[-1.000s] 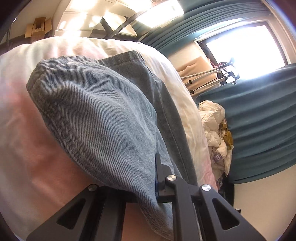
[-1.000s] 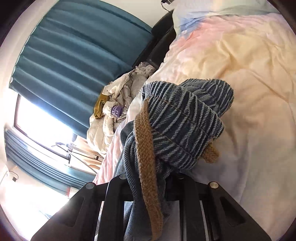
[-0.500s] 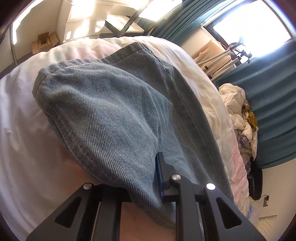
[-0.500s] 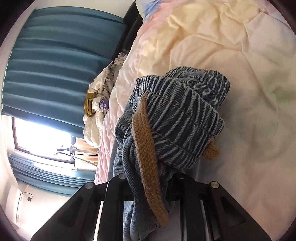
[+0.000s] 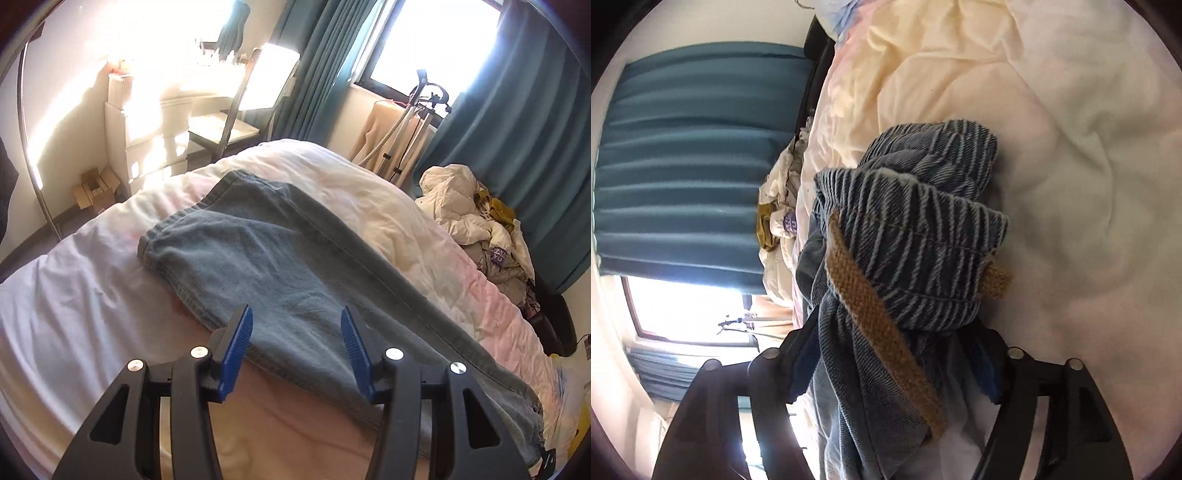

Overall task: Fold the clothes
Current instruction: 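Lay the leg flat with the left gripper while the right gripper lifts the waistband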

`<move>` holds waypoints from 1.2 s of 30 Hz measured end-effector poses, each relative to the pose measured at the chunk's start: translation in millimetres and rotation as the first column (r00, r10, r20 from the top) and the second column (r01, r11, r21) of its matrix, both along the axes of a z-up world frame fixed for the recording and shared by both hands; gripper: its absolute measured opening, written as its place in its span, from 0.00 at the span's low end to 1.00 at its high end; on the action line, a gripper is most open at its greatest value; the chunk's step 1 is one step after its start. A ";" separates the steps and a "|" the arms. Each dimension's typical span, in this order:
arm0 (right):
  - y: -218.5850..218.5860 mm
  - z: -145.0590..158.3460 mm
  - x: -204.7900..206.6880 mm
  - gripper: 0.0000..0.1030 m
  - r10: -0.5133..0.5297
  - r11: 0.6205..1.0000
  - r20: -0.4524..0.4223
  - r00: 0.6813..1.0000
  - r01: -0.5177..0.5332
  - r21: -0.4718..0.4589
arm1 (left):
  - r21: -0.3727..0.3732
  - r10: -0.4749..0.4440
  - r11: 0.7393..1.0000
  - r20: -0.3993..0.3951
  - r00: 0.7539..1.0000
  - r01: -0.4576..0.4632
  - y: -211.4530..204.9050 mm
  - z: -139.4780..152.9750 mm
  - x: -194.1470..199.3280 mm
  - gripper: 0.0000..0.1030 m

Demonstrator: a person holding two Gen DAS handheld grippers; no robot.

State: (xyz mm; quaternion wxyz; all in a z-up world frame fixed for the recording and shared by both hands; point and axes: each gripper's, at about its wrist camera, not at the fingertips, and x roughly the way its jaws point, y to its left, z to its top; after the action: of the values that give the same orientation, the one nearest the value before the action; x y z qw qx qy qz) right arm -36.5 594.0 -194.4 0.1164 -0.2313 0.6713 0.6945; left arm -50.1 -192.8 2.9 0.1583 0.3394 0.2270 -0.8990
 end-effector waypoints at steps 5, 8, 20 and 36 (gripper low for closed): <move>3.3 -3.0 0.6 0.73 0.003 1.000 -0.024 1.000 -0.004 -0.023 | -0.075 -0.156 0.985 -0.014 0.988 0.154 41.6 7.4 -9.4 0.52; 2.4 -1.2 -2.8 0.74 0.019 1.000 -0.025 1.000 -0.020 -0.011 | -0.136 -0.249 0.960 -0.009 0.969 0.245 73.8 8.9 -12.2 0.52; 0.6 5.7 -10.4 0.74 0.042 0.996 0.024 0.999 -0.044 0.074 | -0.204 -0.417 0.883 0.070 0.906 0.422 143.9 -24.1 -42.8 0.52; 9.2 32.0 -46.6 0.75 0.001 0.967 -0.054 0.999 0.013 0.255 | -0.206 -0.447 0.839 0.267 0.854 0.503 174.2 -91.5 -84.3 0.52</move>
State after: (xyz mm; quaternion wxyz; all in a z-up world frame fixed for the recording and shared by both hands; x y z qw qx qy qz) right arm -83.1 603.2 -162.4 0.1293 -0.1934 0.5800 0.7807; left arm -134.4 -18.6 -88.5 -0.0034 0.4526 -0.0064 -0.8917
